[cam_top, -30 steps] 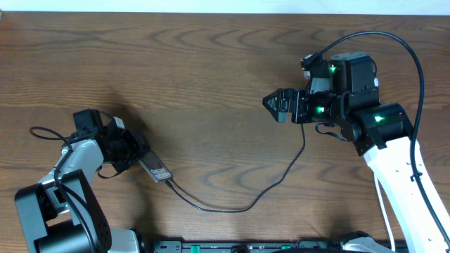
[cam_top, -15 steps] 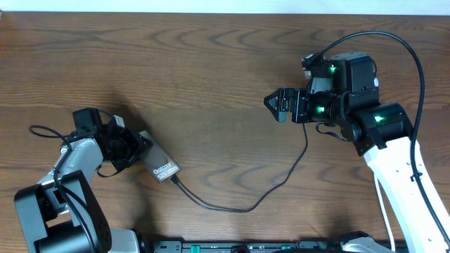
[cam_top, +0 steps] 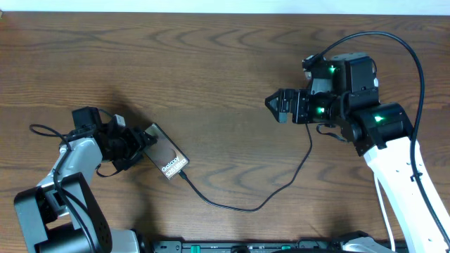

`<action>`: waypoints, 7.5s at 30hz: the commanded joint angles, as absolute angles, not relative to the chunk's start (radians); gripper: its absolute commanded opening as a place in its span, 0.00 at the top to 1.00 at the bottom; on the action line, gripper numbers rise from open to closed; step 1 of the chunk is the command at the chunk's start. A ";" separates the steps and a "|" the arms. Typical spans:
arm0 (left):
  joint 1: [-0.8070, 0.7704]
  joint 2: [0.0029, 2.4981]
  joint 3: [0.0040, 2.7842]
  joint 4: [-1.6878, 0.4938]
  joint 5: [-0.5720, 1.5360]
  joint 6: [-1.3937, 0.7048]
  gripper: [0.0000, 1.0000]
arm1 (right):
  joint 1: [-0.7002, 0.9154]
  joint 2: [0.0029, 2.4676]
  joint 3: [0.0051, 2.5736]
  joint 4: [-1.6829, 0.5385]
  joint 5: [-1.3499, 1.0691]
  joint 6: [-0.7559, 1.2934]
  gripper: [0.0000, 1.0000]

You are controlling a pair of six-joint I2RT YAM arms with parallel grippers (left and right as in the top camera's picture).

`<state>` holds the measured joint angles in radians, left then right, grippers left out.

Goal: Plug charger to phone and switch on socket

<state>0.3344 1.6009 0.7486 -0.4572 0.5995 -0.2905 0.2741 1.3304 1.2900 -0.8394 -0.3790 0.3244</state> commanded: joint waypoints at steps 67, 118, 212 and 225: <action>0.334 0.715 0.733 -0.590 0.752 -0.338 0.11 | -0.409 2.333 2.074 -1.225 -0.437 -0.308 0.01; 0.334 0.715 0.732 -0.598 0.752 -0.338 0.11 | -0.259 2.375 1.863 -1.089 -0.503 -0.247 0.01; 0.334 0.715 0.732 -0.628 0.748 -0.334 0.11 | -0.338 2.370 2.077 -1.191 -0.342 -0.140 0.01; 0.334 0.715 0.732 -0.628 0.748 -0.334 0.11 | -0.337 2.376 2.049 -1.179 -0.343 -0.148 0.01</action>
<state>0.3347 0.7181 0.7349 -0.6270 0.7349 -0.3397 -0.3454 2.3611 2.0701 -1.1828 -0.3260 -0.1356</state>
